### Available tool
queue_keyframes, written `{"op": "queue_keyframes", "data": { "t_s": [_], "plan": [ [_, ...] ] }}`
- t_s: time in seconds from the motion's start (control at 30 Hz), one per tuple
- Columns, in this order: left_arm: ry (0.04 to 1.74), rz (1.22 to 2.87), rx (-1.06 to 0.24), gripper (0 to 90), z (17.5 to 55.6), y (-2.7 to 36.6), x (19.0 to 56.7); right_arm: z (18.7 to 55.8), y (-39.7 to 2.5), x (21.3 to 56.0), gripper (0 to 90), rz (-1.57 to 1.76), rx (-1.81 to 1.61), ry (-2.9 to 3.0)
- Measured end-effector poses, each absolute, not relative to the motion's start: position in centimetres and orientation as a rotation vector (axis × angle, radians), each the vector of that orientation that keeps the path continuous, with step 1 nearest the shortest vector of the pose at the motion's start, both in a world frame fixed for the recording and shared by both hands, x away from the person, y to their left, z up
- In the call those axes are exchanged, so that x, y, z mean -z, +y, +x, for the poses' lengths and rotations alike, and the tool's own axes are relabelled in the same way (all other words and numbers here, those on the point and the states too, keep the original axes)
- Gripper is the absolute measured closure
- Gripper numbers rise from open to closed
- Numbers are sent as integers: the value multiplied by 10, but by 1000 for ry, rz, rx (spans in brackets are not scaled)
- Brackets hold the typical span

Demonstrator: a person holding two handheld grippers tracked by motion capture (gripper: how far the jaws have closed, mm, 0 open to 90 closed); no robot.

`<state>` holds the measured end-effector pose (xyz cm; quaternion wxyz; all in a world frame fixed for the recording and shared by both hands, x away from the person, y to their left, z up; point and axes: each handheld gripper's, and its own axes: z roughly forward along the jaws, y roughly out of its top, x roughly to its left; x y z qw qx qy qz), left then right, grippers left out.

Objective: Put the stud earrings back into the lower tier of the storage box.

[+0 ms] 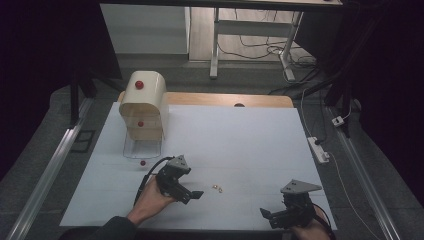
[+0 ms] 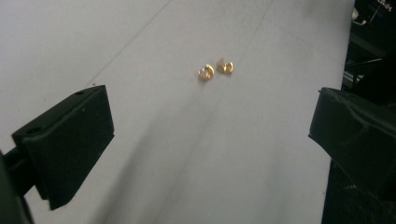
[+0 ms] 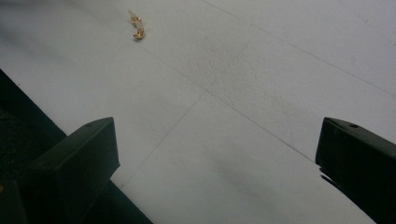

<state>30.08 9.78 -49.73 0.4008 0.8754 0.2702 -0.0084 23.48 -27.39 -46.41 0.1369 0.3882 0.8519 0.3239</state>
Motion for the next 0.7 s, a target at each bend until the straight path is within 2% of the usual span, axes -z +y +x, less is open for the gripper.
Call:
{"op": "queue_keyframes", "data": {
  "t_s": [0.3, 0.5, 0.7],
  "plan": [
    [641, 2259, -8, 0, 312, 74, 502, 235, -274, 464, 0, 1123, -938, 2468],
    [627, 2289, -37, 32, 319, 60, 509, 235, -274, 464, 0, 1122, -935, 2470],
    [601, 2282, -34, 226, 324, 55, 518, 235, -274, 464, 0, 1121, -935, 2472]
  ]
}}
